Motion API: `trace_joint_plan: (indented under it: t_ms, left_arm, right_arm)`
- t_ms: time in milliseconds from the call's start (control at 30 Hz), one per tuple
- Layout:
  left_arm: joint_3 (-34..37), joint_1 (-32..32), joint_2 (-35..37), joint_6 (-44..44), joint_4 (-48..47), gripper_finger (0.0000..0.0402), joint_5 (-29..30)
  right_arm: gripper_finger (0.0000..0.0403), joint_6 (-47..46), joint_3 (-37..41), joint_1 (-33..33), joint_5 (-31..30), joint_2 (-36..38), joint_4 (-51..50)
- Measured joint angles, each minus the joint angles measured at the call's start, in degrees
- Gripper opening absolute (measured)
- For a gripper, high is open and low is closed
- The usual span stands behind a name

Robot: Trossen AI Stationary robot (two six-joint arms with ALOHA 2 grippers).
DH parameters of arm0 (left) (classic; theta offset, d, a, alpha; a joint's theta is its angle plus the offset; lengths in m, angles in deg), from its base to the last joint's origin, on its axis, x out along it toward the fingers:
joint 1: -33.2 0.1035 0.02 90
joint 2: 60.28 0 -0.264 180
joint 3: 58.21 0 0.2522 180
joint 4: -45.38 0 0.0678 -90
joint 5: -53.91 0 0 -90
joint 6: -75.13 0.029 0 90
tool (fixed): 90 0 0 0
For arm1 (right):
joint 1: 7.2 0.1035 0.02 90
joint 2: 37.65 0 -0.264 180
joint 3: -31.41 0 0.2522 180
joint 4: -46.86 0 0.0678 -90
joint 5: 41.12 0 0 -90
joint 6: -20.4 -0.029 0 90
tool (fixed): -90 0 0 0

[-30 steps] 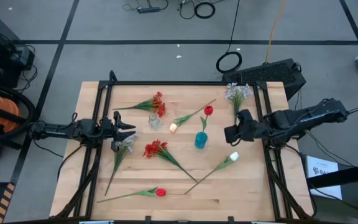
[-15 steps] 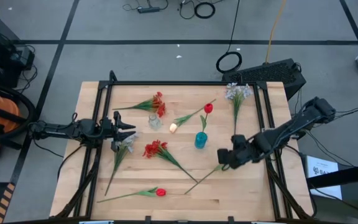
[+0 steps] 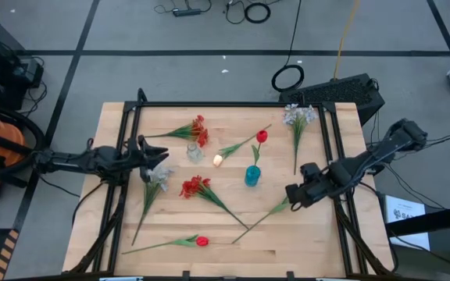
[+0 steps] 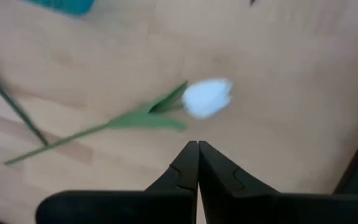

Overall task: Sort flowers into vase by color
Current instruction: Put the left white flowers into the transparent vase

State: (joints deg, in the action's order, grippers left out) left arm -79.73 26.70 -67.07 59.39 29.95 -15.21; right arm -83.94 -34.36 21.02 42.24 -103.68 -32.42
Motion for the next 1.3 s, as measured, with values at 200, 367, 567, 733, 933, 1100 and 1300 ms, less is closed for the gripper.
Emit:
trace_joint_plan:
  t_ms: [200,367,567,733,933,1100,1300]
  left_arm:
    - [-11.6,-3.1,-15.6,-3.0,-5.3,0.0105,8.8]
    - [-24.6,-5.4,-31.9,-17.7,-19.0,0.0096,15.1]
    - [-39.0,-5.9,-48.2,-43.3,-42.0,0.0095,9.3]
    - [-43.3,-5.9,-55.5,-62.4,-60.2,0.0095,-4.0]
    - [-41.6,-8.7,-59.3,-75.5,-64.9,0.0095,-16.6]
    - [-41.5,-13.6,-61.9,-77.1,-64.8,0.0095,-19.8]
    - [-41.5,-19.2,-64.6,-80.5,-64.9,0.0095,-22.7]
  right_arm:
    - [0.0,7.4,7.8,-3.0,-0.8,11.3,0.9]
    - [0.0,14.1,11.2,-5.1,-1.1,17.3,0.8]
    - [0.0,24.9,11.8,-6.2,-1.2,19.4,0.7]
    - [0.0,31.4,11.8,-6.6,-1.2,19.4,0.8]
    - [0.0,34.7,11.8,-6.6,-2.7,19.4,0.9]
    - [0.0,35.2,11.8,-6.6,-2.8,19.4,0.9]
    - [0.0,36.3,11.8,-6.6,-2.8,19.4,1.0]
